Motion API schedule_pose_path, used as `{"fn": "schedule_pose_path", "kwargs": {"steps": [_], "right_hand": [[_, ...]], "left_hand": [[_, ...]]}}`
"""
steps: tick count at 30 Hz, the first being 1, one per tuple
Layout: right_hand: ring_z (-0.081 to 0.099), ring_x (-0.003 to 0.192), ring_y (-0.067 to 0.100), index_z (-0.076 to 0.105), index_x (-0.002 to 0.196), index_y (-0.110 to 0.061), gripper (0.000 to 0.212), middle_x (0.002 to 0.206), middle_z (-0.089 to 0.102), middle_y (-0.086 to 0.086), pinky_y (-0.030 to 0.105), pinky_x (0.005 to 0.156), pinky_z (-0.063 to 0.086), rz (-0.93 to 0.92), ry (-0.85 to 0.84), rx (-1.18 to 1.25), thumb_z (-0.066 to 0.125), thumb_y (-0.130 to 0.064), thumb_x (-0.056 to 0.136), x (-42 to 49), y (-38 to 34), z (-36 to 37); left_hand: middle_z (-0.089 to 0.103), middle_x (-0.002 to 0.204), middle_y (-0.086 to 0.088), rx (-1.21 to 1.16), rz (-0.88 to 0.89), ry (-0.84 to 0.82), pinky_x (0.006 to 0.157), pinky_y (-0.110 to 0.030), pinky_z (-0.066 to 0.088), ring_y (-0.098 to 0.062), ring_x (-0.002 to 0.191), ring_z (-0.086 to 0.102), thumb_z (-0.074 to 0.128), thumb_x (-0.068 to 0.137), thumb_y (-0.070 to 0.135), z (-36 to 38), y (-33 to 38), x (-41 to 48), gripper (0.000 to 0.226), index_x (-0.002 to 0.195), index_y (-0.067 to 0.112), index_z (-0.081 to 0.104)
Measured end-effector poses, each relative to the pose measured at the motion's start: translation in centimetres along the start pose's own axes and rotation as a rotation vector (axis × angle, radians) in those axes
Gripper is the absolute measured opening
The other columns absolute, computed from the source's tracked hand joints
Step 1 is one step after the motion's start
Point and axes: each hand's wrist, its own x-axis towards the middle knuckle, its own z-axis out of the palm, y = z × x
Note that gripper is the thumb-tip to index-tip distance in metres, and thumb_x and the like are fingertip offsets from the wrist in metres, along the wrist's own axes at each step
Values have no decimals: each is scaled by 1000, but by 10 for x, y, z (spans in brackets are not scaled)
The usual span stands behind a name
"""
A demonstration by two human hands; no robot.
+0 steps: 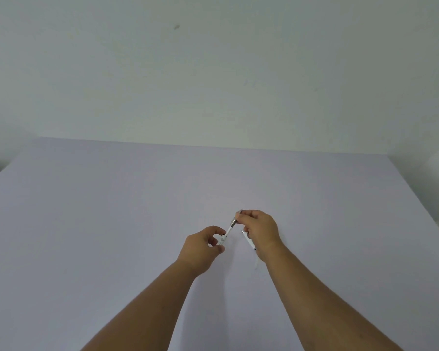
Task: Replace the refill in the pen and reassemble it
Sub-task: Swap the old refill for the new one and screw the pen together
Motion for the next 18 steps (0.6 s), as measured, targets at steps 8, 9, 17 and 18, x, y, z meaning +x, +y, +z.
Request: {"fn": "schedule_pose_path", "kwargs": {"steps": [8,9,17,18], "right_hand": [[50,65,9,73,76,-29,15,79,69,-7,23,65,42,-14,-154,-54,65,-17,81,-9,5,4],[49,65,10,73,77,-28,14,76,68,-7,24,64,42,-10,-165,-68,65,-18,81,-8,5,4],[47,62,9,64,72,-19,15,71,60,-7,27,66,38,28,-174,-177,71,-30,79,-4,2,5],[45,61,9,61,70,-18,19,70,57,-7,27,66,37,45,-166,-177,71,-31,78,-4,1,6]], "left_hand": [[62,86,8,13,-26,52,67,-32,54,-9,71,57,70,79,18,-1,5,0,11,90,21,69],[63,86,9,19,-29,54,66,-30,53,-8,71,57,71,79,18,-1,5,0,11,89,22,69],[61,80,17,69,-16,89,61,-17,44,-5,76,57,72,77,21,-3,8,-1,11,86,26,70],[62,81,17,76,-8,90,60,-15,43,-4,76,57,72,77,21,-3,9,-1,11,86,26,69]]}}
